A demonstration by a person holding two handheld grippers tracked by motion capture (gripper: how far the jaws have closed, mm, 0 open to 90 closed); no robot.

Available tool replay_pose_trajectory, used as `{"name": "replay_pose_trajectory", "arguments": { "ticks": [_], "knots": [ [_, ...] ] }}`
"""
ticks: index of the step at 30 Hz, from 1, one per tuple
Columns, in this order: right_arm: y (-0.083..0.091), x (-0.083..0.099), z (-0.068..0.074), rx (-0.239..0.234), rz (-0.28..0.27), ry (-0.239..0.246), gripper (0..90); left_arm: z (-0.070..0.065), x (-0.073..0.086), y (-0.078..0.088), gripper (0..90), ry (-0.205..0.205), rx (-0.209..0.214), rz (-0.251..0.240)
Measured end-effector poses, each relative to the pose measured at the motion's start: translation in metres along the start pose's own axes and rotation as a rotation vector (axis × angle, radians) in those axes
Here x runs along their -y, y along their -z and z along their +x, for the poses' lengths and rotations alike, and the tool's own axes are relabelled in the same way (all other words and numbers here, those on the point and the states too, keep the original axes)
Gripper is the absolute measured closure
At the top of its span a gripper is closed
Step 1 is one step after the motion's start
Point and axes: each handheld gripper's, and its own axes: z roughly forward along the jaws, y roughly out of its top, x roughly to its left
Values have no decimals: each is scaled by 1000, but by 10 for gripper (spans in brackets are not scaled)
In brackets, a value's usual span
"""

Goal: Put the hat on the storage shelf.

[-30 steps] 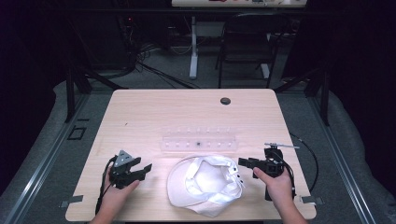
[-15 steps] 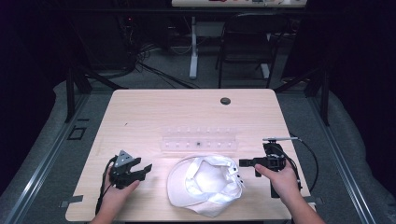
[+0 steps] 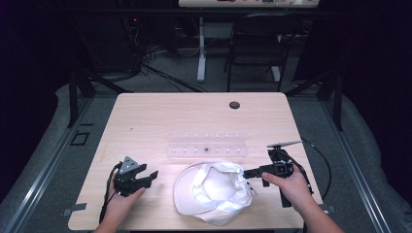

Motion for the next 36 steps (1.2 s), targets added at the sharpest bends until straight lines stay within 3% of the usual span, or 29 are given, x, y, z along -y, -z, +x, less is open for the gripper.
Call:
{"name": "replay_pose_trajectory", "arguments": {
  "ticks": [9,14,15,24,27,28,36],
  "knots": [
    [-15,7,3,-21,54,5,381,0,0,0,431,-5,-4,5],
    [-26,10,4,-21,49,-14,382,0,0,0,431,3,-1,1],
    [-29,10,3,-33,85,7,383,0,0,0,431,-2,0,1],
    [-46,13,5,-63,119,-16,387,-2,0,-1,431,-11,3,3],
    [-45,12,7,-65,136,-6,387,-2,0,-1,431,-10,3,2],
    [-45,13,9,-67,122,-29,388,-2,0,-1,431,-10,3,2],
    [-31,7,14,-115,113,-33,397,-2,0,-1,431,-10,3,2]
  ]
}}
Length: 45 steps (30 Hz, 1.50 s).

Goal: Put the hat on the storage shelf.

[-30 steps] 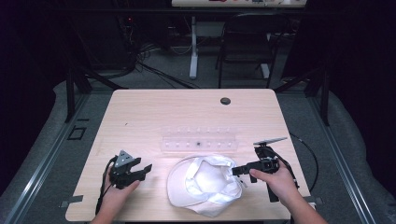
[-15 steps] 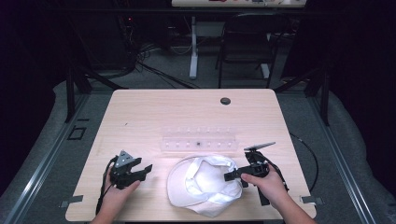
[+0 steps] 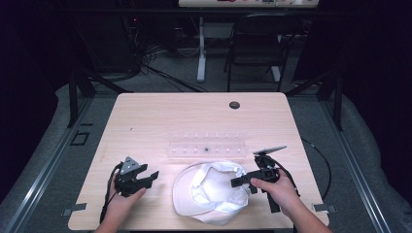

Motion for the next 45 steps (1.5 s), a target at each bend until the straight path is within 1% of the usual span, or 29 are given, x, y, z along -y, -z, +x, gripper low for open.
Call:
{"name": "replay_pose_trajectory", "arguments": {
  "ticks": [1,6,8,9,11,12,15,16,17,18,19,20,23,24,27,28,30,32,33,34,35,36,37,38,39,41,43,44,45],
  "knots": [
    [1,0,1,-8,-13,-5,400,0,0,0,431,0,-1,0],
    [8,-4,8,-36,7,-13,441,0,0,0,431,0,-2,1],
    [9,-5,9,-35,12,-19,457,0,0,0,431,1,-1,1],
    [12,-7,10,-58,26,-36,509,0,0,0,431,1,-1,2],
    [12,-7,11,-65,27,-43,524,0,0,0,431,1,-1,2],
    [14,-9,12,-72,46,-47,531,0,0,0,431,2,-1,1],
    [16,-12,14,-94,51,-66,591,0,0,0,431,3,-1,0],
    [16,-12,14,-94,51,-66,591,0,0,0,431,3,-1,0],
    [19,-14,13,-92,86,-65,660,0,0,0,431,3,0,0],
    [17,-13,13,-93,64,-76,674,0,0,0,431,3,-1,0],
    [17,-13,13,-93,64,-76,674,0,0,0,431,3,-1,0],
    [18,-15,12,-87,92,-89,715,0,0,0,431,3,-1,1],
    [18,-15,12,-90,87,-102,742,0,0,0,431,2,-1,1],
    [18,-15,12,-81,95,-122,766,0,0,-1,431,3,-1,1],
    [19,-16,12,-73,98,-122,801,0,0,-1,431,6,-2,1],
    [18,-16,13,-60,82,-133,804,0,0,-1,431,6,-2,1],
    [18,-16,13,-24,84,-113,811,-1,1,-1,431,7,-2,1],
    [18,-16,13,-17,81,-103,812,-1,1,-1,431,7,-3,1],
    [20,-17,16,13,65,-94,814,-1,0,-1,431,6,-1,4],
    [20,-17,17,22,61,-91,814,0,0,-1,431,-2,-1,5],
    [22,-18,17,36,73,-70,814,0,0,-1,431,-2,-3,4],
    [22,-18,17,36,73,-70,814,-1,1,-1,431,2,-12,-1],
    [22,-19,21,62,39,-78,815,-1,1,-1,431,1,-4,0],
    [22,-19,21,62,39,-78,815,-1,1,-1,431,1,-4,0],
    [23,-19,24,99,34,-61,815,-1,1,-1,431,1,-3,1],
    [23,-20,28,144,27,-40,815,-1,0,-1,431,0,-3,1],
    [23,-20,30,152,19,-38,815,-1,0,-1,431,-3,-4,2],
    [24,-21,30,162,34,-19,815,-2,0,-1,431,-3,-3,3],
    [23,-21,33,179,22,-26,815,-2,0,-1,431,-7,-3,5]
  ]
}}
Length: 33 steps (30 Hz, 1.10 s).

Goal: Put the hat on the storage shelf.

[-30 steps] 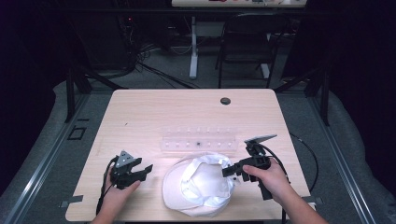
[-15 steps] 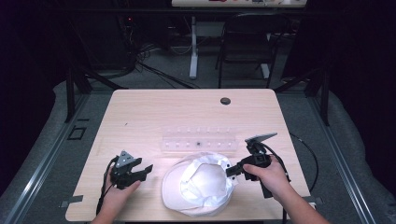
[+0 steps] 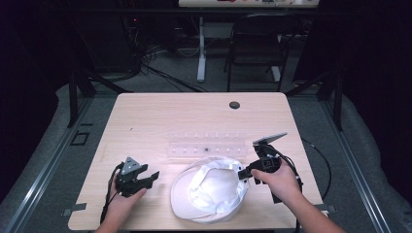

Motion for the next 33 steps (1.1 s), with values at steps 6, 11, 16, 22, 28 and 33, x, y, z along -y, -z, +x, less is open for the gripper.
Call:
{"name": "replay_pose_trajectory", "arguments": {
  "ticks": [6,11,16,22,28,33],
  "knots": [
    [3,-5,8,21,26,16,816,-1,0,0,431,-8,0,4],
    [7,-8,15,54,15,17,817,-2,0,-1,431,-4,1,1],
    [12,-15,22,84,32,44,817,-2,0,-1,431,-6,3,3],
    [19,-23,32,132,7,45,817,-2,0,-1,431,-6,4,3],
    [31,-28,40,170,4,63,817,-2,0,-1,431,-6,3,2],
    [39,-32,46,202,3,73,818,-3,0,-1,431,-12,4,4]
  ]
}}
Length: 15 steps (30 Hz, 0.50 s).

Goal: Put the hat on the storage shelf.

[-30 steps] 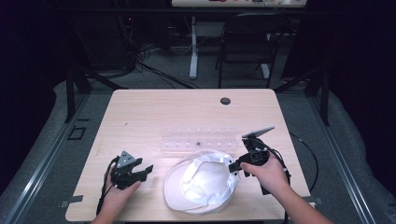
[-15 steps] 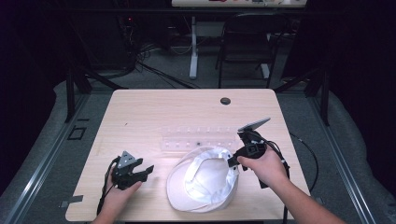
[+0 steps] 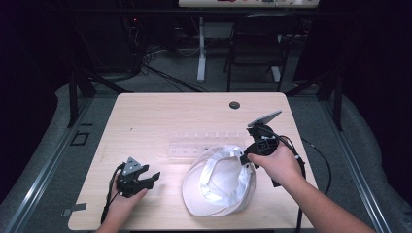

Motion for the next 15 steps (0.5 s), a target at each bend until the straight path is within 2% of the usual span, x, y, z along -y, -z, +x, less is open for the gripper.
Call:
{"name": "replay_pose_trajectory", "arguments": {
  "ticks": [12,15],
  "knots": [
    [20,-8,10,25,29,-1,818,0,0,0,431,-2,-1,2],
    [23,-9,11,16,30,-10,818,0,0,0,431,-2,-1,2]
  ]
}}
